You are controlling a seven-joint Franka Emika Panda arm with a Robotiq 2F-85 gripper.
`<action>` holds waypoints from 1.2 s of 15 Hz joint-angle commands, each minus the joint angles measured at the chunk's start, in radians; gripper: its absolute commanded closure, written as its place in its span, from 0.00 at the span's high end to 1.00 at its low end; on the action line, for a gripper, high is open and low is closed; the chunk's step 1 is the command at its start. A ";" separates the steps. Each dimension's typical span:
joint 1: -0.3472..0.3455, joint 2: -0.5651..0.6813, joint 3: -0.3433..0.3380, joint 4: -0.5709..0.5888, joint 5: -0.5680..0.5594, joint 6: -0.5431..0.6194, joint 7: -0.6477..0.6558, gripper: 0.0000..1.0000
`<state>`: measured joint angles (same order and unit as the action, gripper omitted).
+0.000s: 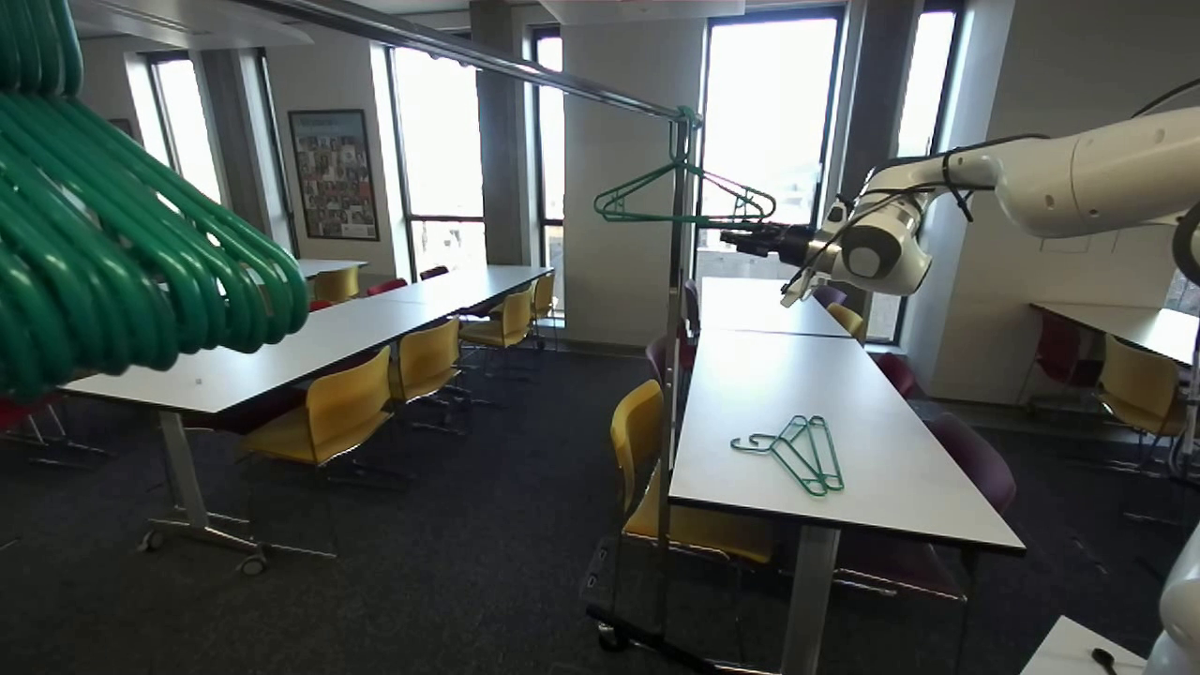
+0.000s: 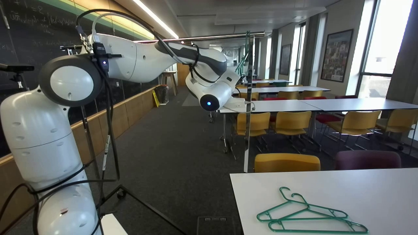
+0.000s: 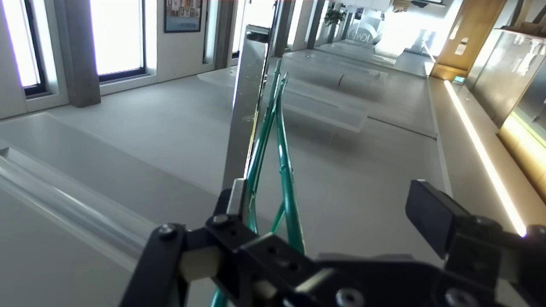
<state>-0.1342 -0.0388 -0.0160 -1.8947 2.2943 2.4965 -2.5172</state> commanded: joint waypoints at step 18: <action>0.018 -0.188 -0.012 -0.171 -0.057 -0.027 0.047 1.00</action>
<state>-0.1120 -0.1642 -0.0206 -2.0142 2.2316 2.4735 -2.4541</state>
